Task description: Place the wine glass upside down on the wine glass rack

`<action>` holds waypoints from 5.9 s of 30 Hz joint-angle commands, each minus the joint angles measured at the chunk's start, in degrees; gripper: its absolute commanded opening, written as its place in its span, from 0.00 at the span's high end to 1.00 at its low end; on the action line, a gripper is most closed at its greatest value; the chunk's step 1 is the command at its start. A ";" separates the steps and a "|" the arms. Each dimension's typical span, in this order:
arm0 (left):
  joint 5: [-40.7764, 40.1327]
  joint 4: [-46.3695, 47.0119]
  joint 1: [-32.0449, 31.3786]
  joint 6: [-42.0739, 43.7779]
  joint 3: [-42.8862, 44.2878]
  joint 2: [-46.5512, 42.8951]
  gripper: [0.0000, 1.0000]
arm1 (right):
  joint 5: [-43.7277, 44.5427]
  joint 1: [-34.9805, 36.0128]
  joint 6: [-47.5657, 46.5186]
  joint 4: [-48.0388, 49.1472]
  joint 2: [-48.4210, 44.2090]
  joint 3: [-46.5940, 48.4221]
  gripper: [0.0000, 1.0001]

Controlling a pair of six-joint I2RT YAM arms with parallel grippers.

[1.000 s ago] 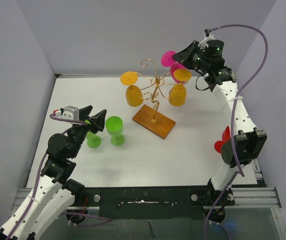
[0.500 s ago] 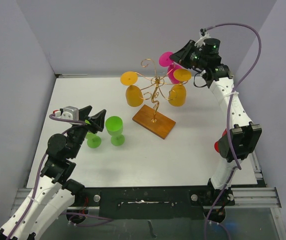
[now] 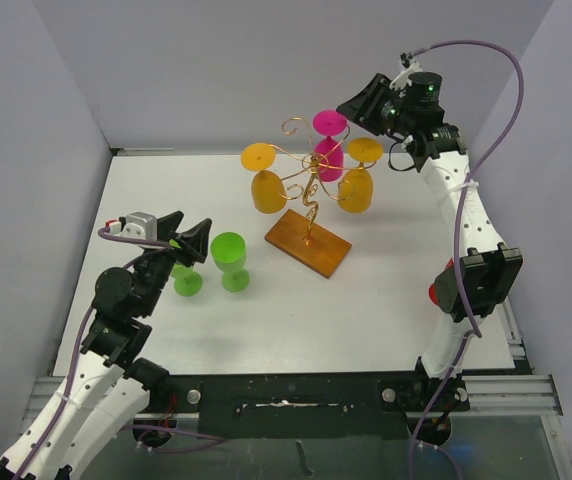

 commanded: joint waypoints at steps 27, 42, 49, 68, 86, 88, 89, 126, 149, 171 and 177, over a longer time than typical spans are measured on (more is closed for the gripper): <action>8.54 -11.60 0.42 -1.85 7.58 10.01 0.34 | 9.29 10.46 -13.35 8.73 -20.46 -13.50 0.43; 13.88 -29.08 -2.68 0.14 19.79 30.18 0.54 | -1.38 15.30 -15.19 28.64 -37.60 -40.52 0.44; 6.25 -34.48 -6.13 2.33 24.03 34.61 0.54 | -4.40 16.54 -16.60 29.88 -38.67 -42.80 0.44; 3.47 -32.51 -9.65 3.73 23.40 36.87 0.94 | -4.97 16.61 -15.92 31.16 -40.27 -44.00 0.43; 18.23 -22.74 -9.64 8.81 14.93 8.82 1.00 | -11.66 17.51 -11.73 38.59 -39.74 -47.08 0.40; 27.15 -20.80 -9.61 9.58 14.08 4.97 1.00 | -12.19 17.95 -11.37 40.29 -39.74 -47.84 0.40; 29.53 -19.89 -9.68 9.33 14.08 3.62 1.00 | -12.58 18.12 -11.13 40.90 -39.72 -48.13 0.40; 13.64 20.33 -9.62 12.83 11.43 0.61 1.00 | 19.84 38.86 14.54 67.48 -32.32 -50.24 0.50; 16.84 24.15 -9.58 15.28 9.10 0.73 1.00 | 35.64 43.07 28.05 49.75 -25.44 -38.05 0.52; 20.29 24.86 -9.66 13.97 7.84 1.81 1.00 | 34.11 43.40 30.14 49.43 -22.12 -34.29 0.57; 20.48 24.40 -9.64 12.68 6.64 0.97 1.00 | 33.82 43.35 29.08 52.06 -22.00 -34.62 0.64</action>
